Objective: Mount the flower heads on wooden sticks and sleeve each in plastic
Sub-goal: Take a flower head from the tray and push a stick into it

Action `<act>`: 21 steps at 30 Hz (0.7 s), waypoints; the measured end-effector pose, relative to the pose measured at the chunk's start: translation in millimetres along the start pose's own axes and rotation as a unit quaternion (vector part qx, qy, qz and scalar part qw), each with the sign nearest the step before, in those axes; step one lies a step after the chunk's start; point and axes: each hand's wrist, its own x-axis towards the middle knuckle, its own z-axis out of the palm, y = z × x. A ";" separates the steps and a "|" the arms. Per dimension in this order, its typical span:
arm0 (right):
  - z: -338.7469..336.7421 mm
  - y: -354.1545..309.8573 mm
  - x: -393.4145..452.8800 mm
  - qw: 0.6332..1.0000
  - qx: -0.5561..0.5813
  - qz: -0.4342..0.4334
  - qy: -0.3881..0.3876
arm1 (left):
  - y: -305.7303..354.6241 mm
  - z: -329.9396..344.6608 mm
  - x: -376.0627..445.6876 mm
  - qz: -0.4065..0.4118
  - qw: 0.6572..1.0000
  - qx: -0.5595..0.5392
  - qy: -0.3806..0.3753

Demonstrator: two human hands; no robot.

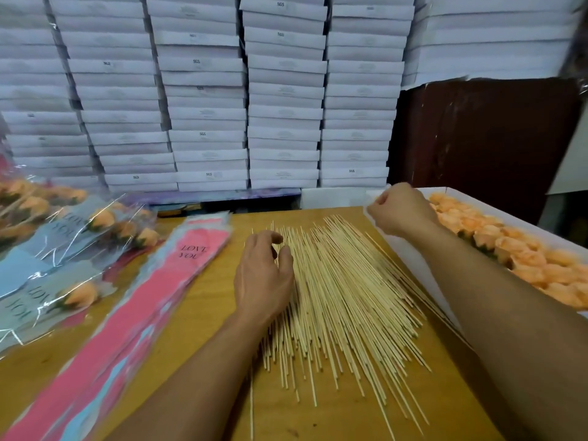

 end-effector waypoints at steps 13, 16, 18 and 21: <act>-5.6 121.1 65.7 0.969 -0.187 0.153 -0.046 | 2.8 5.8 -1.3 0.010 0.999 0.008 -0.033; -6.4 126.0 75.2 0.968 -0.201 0.142 -0.055 | 4.0 6.5 -1.4 0.009 0.999 0.009 -0.043; -6.6 127.7 78.5 0.965 -0.219 0.133 -0.048 | 3.9 6.6 -1.5 0.006 0.999 0.010 -0.047; -5.8 129.4 82.6 0.961 -0.245 0.127 -0.019 | 3.7 6.7 -2.1 0.012 0.999 0.003 -0.044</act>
